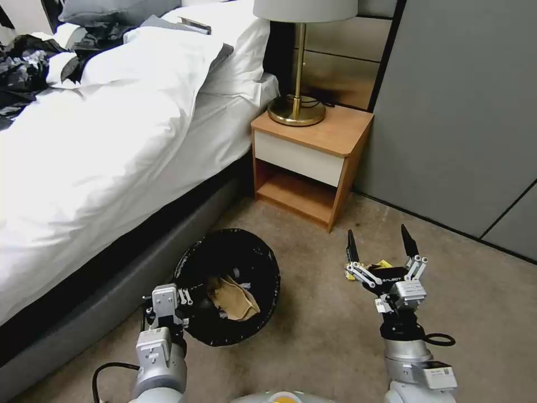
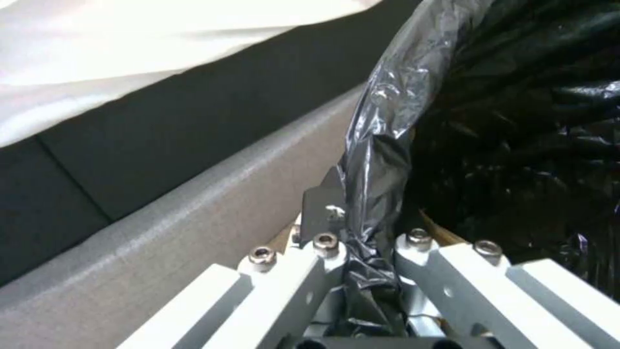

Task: Pick up the trash bin, then pick up the garbage from the floor and place it into the trash bin.

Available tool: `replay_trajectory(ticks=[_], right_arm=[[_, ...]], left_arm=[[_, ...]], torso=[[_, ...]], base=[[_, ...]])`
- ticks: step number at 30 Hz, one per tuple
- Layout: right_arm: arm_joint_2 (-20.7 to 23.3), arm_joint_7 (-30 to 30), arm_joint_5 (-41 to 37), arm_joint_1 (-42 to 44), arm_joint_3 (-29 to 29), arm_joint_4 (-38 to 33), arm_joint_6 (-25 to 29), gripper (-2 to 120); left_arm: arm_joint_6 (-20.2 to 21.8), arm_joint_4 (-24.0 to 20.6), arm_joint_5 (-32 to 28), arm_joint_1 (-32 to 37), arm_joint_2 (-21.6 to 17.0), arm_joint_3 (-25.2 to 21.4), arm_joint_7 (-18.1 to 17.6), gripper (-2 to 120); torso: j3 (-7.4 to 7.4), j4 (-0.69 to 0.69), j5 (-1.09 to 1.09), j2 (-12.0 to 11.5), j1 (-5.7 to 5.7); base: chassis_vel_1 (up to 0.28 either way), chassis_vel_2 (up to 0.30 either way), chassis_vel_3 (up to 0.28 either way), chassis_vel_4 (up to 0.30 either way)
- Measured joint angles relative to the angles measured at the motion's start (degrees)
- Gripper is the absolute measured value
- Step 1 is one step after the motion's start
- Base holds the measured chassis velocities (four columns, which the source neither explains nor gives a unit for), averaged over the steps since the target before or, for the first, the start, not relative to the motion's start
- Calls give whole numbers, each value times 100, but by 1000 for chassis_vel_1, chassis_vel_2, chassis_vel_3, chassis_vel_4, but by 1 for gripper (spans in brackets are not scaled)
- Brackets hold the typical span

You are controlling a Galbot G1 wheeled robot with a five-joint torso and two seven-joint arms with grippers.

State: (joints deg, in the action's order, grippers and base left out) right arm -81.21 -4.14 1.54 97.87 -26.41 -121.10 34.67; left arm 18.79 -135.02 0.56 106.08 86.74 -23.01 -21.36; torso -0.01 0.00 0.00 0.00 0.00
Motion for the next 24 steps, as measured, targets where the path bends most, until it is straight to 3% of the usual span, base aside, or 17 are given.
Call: replay_trajectory(ticks=[12,18,20,24], right_arm=[[179,54,25,-369,-235,16,-121,100],[376,-123,-204,-979,-359,70,-788,100],[543,-357,-503,-1353,-418,239,-1387,100],[674,-567,-773,-1616,-408,476,-1891,100]], left_arm=[[-4,-1,2,23,5,-4,-5,0],[-25,-1,26,52,7,-3,-8,0],[-44,-1,40,74,8,-1,-9,0],[-48,4,53,75,8,-2,-10,0]], torso=[[0,-1,1,0,0],[1,1,0,0,0],[1,0,1,0,1],[1,0,1,0,0]], base=[[0,0,0,0],[0,0,0,0],[0,0,0,0],[0,0,0,0]])
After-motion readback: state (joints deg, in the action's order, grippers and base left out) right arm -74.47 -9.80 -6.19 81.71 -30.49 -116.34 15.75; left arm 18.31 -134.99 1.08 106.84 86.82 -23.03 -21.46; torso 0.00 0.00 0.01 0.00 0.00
